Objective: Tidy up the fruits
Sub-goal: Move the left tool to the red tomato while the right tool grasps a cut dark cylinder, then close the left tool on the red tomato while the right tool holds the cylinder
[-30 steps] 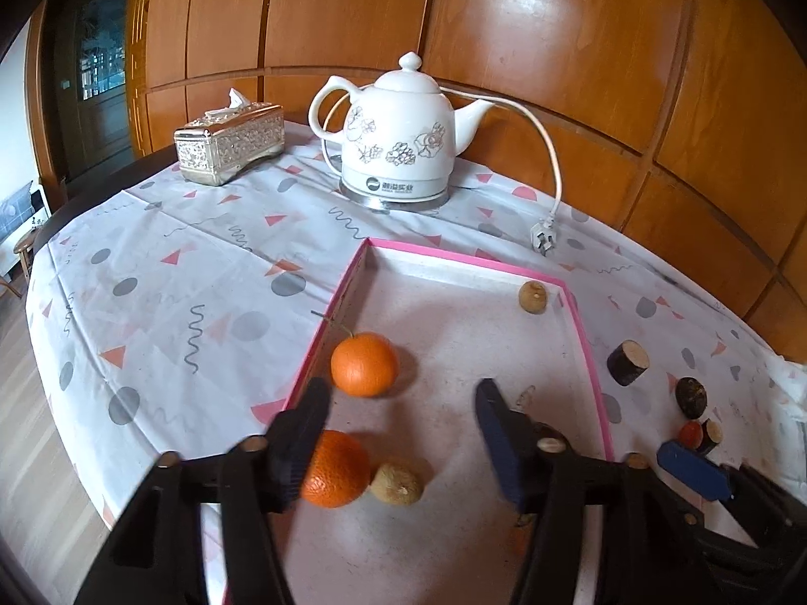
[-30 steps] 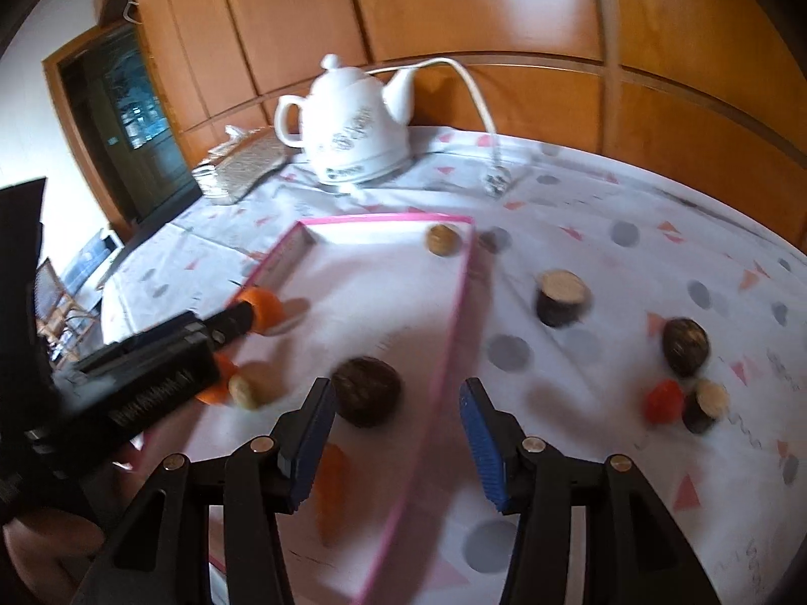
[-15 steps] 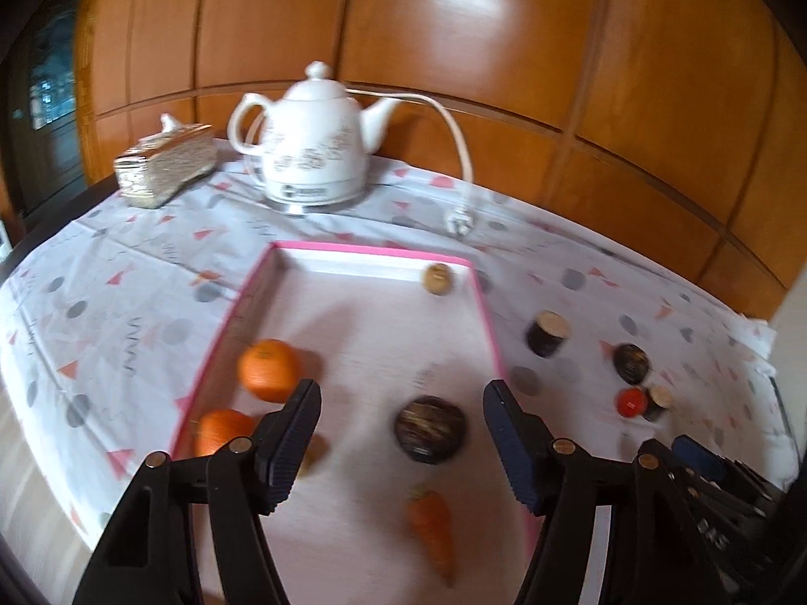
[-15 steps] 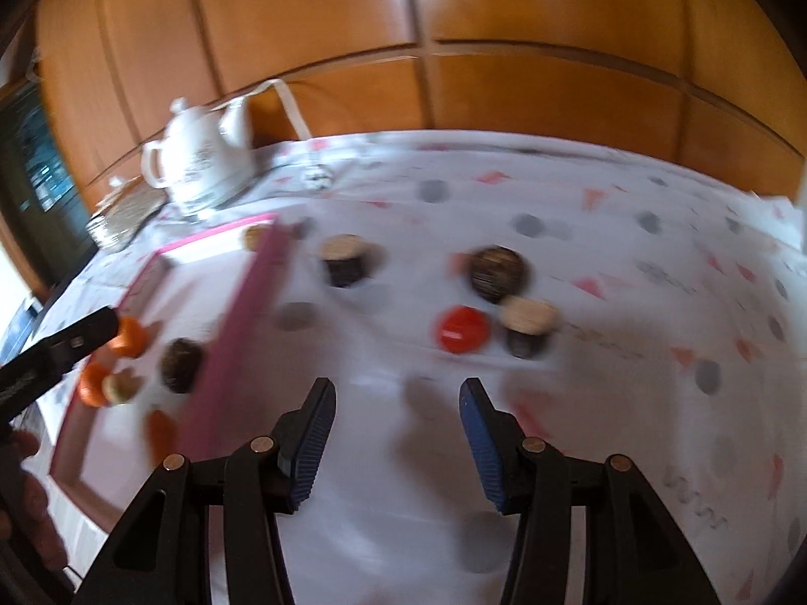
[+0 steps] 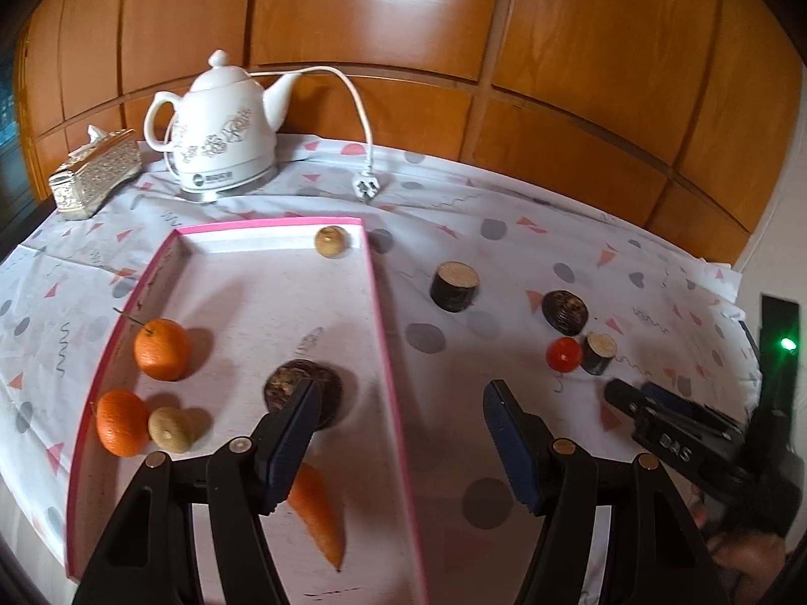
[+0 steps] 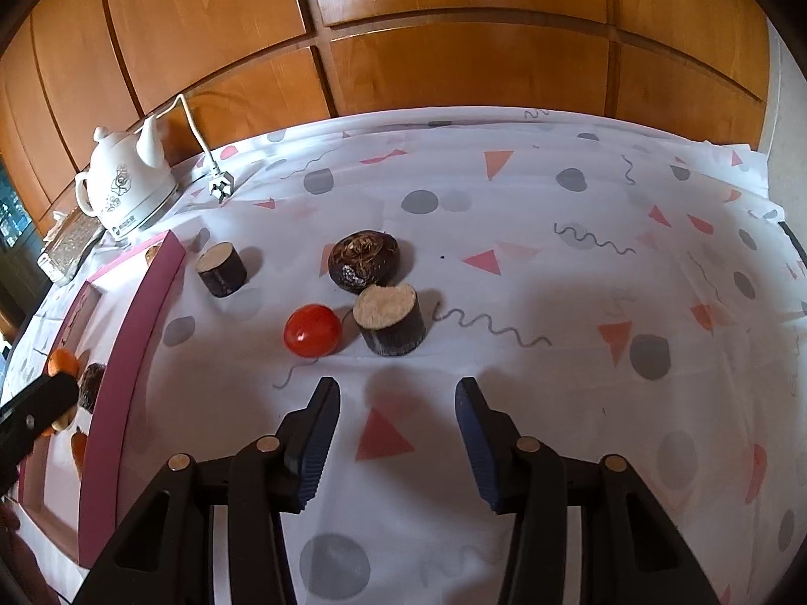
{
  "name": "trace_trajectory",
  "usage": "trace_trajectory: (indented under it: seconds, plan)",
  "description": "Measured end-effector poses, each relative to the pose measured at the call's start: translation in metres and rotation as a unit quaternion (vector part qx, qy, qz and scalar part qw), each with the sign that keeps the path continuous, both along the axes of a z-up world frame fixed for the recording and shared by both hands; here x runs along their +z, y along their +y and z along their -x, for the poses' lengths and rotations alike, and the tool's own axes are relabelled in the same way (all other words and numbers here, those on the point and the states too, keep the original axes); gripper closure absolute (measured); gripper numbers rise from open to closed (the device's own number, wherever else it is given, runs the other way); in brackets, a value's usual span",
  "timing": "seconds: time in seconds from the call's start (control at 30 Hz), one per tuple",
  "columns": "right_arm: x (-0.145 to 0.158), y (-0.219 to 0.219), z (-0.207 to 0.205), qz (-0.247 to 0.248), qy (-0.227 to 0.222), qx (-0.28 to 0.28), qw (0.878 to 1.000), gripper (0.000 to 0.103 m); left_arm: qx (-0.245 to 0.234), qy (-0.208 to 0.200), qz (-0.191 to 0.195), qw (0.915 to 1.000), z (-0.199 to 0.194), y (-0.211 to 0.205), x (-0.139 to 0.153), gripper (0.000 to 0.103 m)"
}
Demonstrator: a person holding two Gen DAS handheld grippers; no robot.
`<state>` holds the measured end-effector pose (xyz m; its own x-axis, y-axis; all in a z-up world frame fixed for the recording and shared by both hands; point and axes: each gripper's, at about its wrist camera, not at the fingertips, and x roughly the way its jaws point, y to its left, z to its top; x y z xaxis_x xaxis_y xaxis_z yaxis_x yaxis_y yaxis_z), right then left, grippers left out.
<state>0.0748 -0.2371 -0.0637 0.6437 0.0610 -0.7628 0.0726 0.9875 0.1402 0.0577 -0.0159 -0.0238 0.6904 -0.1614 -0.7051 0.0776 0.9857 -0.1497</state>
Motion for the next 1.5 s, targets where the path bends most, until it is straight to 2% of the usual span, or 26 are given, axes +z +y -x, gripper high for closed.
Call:
trace_trajectory:
  seconds: [0.47, 0.53, 0.57, 0.6, 0.97, 1.1, 1.27, 1.5]
  plan:
    - [-0.011, 0.007, -0.039, 0.031, 0.012, 0.018, 0.999, 0.055, -0.019, 0.010, 0.007, 0.9997, -0.003, -0.010, -0.005, 0.035]
    - [-0.013, 0.008, -0.041, 0.031, 0.013, 0.021, 0.999, 0.060, -0.018, 0.012, 0.007, 0.9997, -0.005, -0.011, -0.006, 0.035]
    - [-0.014, 0.007, -0.041, 0.031, 0.012, 0.021, 0.999, 0.069, -0.017, 0.014, 0.008, 0.9997, -0.006, -0.011, -0.006, 0.035]
    - [-0.013, 0.007, -0.041, 0.031, 0.010, 0.020, 0.999, 0.071, -0.016, 0.016, 0.009, 0.9997, -0.007, -0.011, -0.006, 0.035]
    - [-0.013, -0.002, -0.034, 0.029, 0.010, 0.015, 0.999, 0.071, -0.009, 0.037, 0.014, 0.9992, -0.031, -0.026, -0.014, 0.035]
    - [-0.012, -0.009, -0.030, 0.030, 0.010, 0.006, 0.999, 0.071, -0.002, 0.034, -0.001, 0.9994, -0.036, -0.033, -0.014, 0.035]
    - [-0.012, -0.019, -0.024, 0.042, 0.010, -0.010, 0.999, 0.071, -0.016, 0.012, -0.017, 0.9996, -0.034, -0.043, -0.006, 0.035]
    - [-0.013, -0.033, -0.017, 0.043, 0.009, -0.018, 0.999, 0.071, -0.053, 0.031, -0.010, 0.9981, -0.044, -0.069, -0.016, 0.035]
